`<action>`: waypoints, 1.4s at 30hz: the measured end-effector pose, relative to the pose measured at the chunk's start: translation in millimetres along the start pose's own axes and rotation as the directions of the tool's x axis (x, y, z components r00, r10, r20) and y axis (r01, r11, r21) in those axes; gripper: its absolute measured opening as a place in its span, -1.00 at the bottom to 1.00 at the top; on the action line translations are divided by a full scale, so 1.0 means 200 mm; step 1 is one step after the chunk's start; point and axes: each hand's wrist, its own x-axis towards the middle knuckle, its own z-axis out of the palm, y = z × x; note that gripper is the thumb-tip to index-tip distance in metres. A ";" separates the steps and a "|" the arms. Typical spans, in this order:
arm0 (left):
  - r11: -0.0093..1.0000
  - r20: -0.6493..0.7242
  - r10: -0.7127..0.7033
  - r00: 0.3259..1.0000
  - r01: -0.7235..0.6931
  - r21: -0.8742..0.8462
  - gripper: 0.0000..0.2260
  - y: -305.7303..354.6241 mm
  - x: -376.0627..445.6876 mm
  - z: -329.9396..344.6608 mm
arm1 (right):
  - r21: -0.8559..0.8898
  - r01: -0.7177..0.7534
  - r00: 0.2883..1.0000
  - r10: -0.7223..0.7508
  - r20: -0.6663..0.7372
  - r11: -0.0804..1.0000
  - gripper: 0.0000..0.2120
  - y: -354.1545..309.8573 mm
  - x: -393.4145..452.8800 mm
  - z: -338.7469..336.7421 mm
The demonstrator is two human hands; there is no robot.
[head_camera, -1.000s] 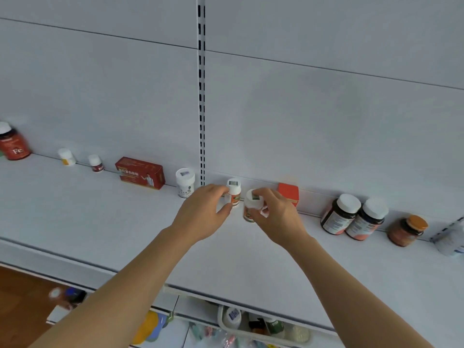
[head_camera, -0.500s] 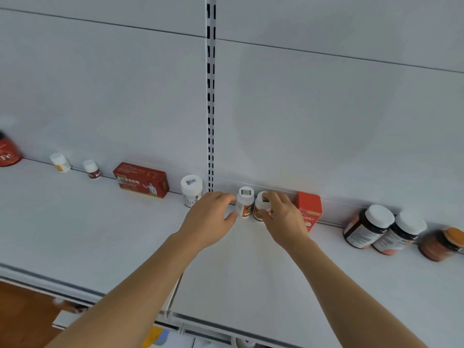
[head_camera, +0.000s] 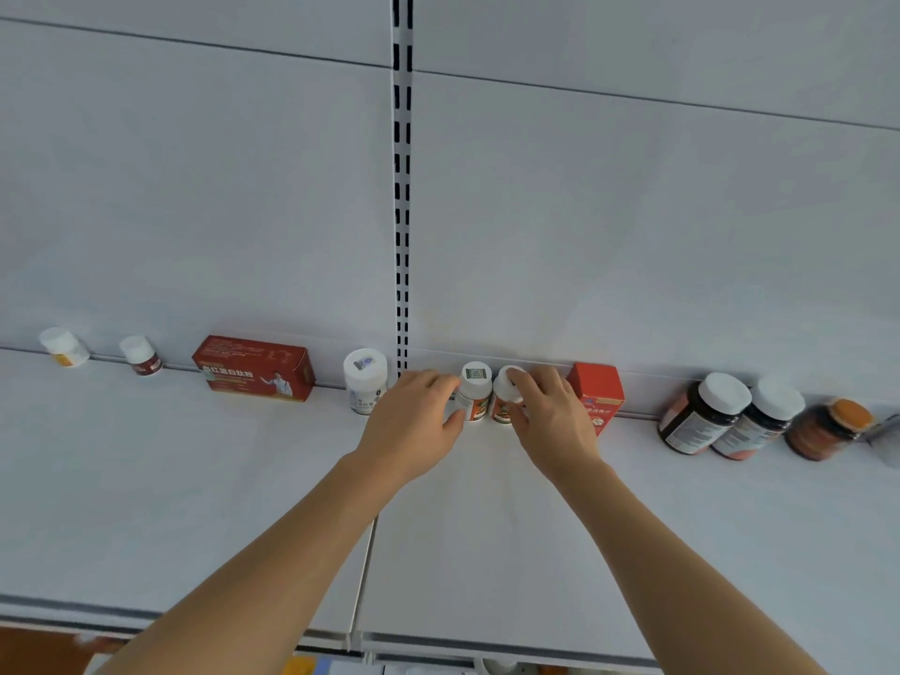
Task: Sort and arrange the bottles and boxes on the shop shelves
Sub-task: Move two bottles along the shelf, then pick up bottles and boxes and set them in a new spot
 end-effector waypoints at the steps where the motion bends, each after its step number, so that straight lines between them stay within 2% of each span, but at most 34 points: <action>1: 1.000 0.000 0.001 1.000 -0.001 -0.002 -0.71 0.00 0.00 0.00 | -0.013 -0.005 1.000 0.005 0.010 1.000 -0.64 0.00 0.00 0.00; 5: 1.000 -0.027 0.007 1.000 -0.007 0.019 -0.72 0.01 0.00 -0.01 | -0.026 -0.030 0.999 0.031 0.031 0.999 -0.64 -0.03 0.00 -0.02; 14: 0.992 -0.194 0.123 0.973 -0.114 0.056 -0.75 0.18 0.05 -0.01 | -0.153 0.025 0.995 -0.039 -0.092 0.988 -0.71 0.02 -0.13 -0.26; 19: 0.973 -0.188 0.230 0.955 -0.221 0.064 -0.63 0.44 0.07 0.01 | -0.194 -0.049 0.985 0.016 -0.172 0.980 -0.64 0.11 -0.30 -0.46; 24: 0.945 -0.142 0.325 0.935 -0.314 0.090 -0.59 0.86 0.06 0.11 | -0.223 -0.226 0.969 0.196 -0.147 0.948 -0.53 0.30 -0.55 -0.75; 31: 0.918 -0.121 0.397 0.910 -0.395 0.039 -0.51 1.56 -0.06 0.36 | -0.295 -0.365 0.931 0.350 -0.105 0.883 -0.41 0.69 -1.05 -1.17; 36: 0.901 -0.070 0.431 0.900 -0.433 -0.016 -0.54 2.06 -0.12 0.59 | -0.332 -0.485 0.871 0.480 -0.102 0.809 -0.38 1.02 -1.38 -1.46; 42: 0.833 -0.018 0.552 0.834 -0.552 -0.042 -0.53 2.62 -0.10 0.81 | -0.343 -0.620 0.779 0.605 -0.163 0.706 -0.39 1.41 -1.69 -1.72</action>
